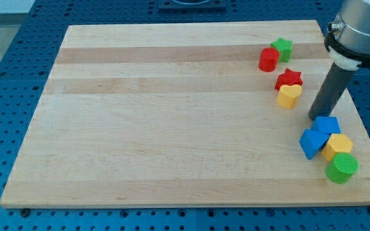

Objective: Move the red star and yellow heart closer to the group of blocks

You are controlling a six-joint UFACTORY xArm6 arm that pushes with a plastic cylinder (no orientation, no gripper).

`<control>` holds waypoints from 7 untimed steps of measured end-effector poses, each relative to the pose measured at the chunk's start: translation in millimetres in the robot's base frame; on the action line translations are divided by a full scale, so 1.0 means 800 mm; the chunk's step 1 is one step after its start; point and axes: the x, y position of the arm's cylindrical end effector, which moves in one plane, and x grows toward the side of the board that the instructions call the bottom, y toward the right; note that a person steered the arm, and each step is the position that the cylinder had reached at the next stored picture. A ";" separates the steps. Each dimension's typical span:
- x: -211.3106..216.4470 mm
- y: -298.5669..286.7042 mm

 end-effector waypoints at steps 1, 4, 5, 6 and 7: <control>0.000 0.000; -0.008 -0.043; -0.029 -0.043; -0.045 -0.018; -0.069 0.015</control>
